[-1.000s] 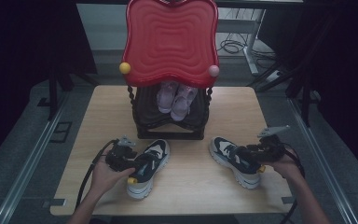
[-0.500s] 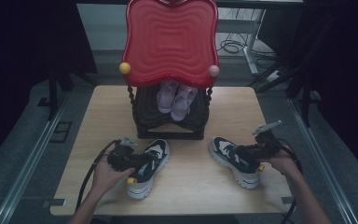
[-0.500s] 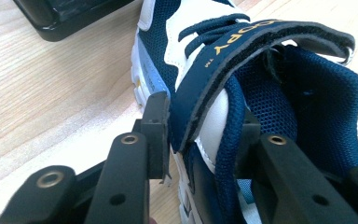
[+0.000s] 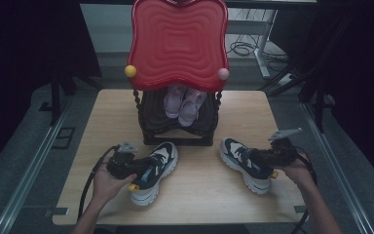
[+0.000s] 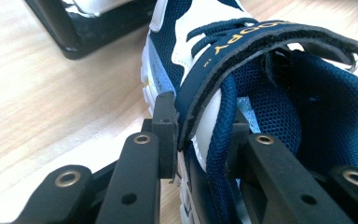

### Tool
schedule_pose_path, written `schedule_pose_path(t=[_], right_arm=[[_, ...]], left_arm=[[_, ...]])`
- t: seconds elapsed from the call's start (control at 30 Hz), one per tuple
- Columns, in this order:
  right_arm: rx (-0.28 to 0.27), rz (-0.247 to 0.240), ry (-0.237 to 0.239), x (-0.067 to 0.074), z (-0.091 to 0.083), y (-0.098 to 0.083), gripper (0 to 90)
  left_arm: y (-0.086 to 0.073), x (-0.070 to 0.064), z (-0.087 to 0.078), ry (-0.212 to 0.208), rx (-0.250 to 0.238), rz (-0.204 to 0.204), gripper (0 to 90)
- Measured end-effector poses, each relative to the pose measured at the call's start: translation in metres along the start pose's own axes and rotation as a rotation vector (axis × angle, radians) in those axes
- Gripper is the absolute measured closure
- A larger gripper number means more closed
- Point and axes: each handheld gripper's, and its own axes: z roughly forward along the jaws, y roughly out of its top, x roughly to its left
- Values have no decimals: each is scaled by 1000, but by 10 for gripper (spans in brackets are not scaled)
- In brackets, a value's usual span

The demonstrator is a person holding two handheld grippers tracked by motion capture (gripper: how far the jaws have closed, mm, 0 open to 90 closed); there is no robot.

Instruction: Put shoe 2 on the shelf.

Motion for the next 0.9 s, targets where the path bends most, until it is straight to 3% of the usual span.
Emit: schedule_pose_path(t=[0.27,0.57,0.9], right_arm=[[-160,112,7,-3,-12,-14,752],[-296,198,9,-4,-20,-31,751],[-378,265,0,-7,-20,-39,752]], left_arm=[[-8,16,-23,-77,-91,-45,737],[-23,37,-50,-66,-245,-131,737],[-34,51,-65,-73,-306,-172,737]])
